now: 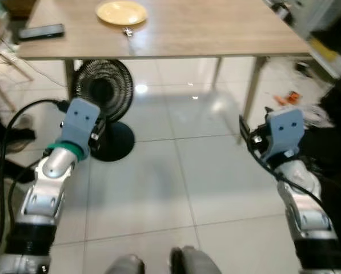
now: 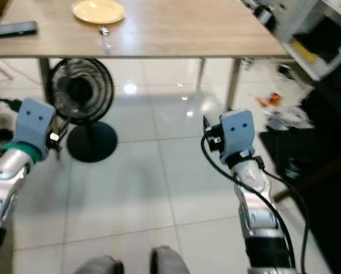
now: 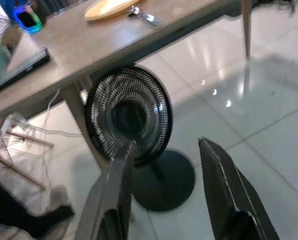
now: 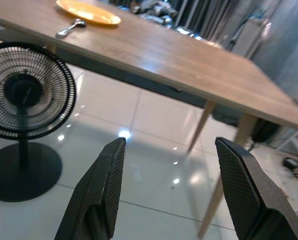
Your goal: Setting the table
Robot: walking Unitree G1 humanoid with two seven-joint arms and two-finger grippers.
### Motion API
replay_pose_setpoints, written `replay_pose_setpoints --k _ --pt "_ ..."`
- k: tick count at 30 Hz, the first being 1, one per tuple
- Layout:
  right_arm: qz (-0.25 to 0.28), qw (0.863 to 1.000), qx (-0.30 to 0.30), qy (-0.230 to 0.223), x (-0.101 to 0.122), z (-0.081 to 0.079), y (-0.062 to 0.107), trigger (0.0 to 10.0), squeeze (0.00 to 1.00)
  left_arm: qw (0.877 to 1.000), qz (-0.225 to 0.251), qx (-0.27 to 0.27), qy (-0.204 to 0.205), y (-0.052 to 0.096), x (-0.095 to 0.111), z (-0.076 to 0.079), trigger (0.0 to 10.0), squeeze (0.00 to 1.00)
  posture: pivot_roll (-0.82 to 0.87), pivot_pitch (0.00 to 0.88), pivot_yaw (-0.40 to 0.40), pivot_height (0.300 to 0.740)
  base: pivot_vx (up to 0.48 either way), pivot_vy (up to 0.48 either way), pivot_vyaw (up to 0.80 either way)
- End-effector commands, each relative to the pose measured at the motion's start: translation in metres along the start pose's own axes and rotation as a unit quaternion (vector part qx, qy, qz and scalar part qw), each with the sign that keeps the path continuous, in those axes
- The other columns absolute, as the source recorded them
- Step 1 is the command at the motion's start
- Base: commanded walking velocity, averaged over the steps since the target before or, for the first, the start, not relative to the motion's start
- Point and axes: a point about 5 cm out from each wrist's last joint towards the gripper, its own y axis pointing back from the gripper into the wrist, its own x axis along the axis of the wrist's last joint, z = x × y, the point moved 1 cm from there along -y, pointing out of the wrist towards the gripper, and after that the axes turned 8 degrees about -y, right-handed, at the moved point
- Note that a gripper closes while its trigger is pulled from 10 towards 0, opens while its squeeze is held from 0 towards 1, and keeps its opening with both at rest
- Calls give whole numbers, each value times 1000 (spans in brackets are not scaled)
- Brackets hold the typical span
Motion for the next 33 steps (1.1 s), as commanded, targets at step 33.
replay_pose_setpoints --k 33 --pt "-5 999 -27 -26 -1 6 -6 10000 0 1000 -3 -7 -1 2 -4 5 10000 0 64 0 -11 740 450 0 0"
